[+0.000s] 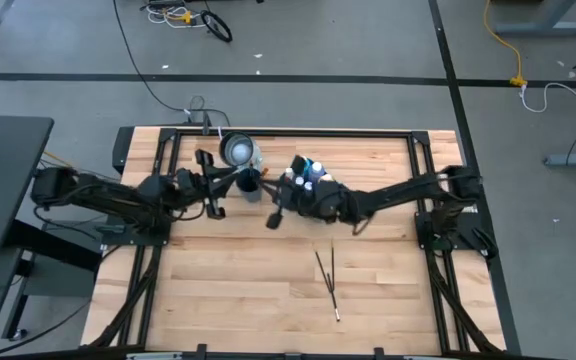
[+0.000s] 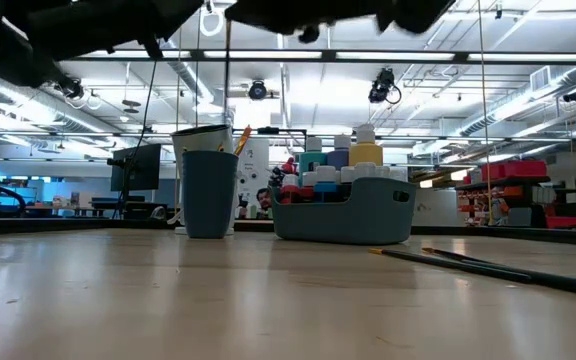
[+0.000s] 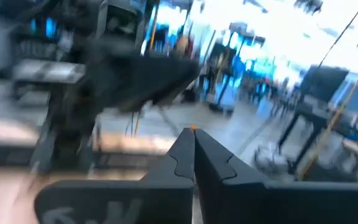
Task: Pick & Place Paint Supplies
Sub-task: Put the gold paint brush into the blue cup
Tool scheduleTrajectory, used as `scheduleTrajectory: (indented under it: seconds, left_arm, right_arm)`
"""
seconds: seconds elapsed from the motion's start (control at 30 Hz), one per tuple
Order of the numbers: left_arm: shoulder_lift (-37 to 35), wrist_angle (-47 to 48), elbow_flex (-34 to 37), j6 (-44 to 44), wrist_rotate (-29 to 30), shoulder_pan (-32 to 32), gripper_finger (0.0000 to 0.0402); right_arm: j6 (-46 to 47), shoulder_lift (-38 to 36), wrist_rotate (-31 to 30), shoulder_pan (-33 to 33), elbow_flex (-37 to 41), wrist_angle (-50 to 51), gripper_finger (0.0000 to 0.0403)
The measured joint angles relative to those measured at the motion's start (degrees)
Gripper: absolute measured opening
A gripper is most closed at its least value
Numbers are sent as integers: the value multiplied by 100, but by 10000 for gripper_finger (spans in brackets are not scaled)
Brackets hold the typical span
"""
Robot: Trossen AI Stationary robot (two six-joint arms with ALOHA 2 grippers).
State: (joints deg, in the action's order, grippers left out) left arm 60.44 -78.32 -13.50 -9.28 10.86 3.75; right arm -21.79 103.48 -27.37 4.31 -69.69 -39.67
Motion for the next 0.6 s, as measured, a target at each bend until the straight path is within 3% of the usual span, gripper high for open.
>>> scheduleTrajectory:
  seconds: [0.17,0.37,0.6]
  left_arm:
    - [-853,1642,0,35,-2,4,66]
    - [-1457,2391,0,180,-1,4,67]
    - [-1529,2751,0,297,1,4,67]
  right_arm:
    - [75,519,569,-447,-4,-1219,0]
    - [903,912,846,-773,-4,-1091,0]
    - [1264,1073,901,-947,-3,-440,1]
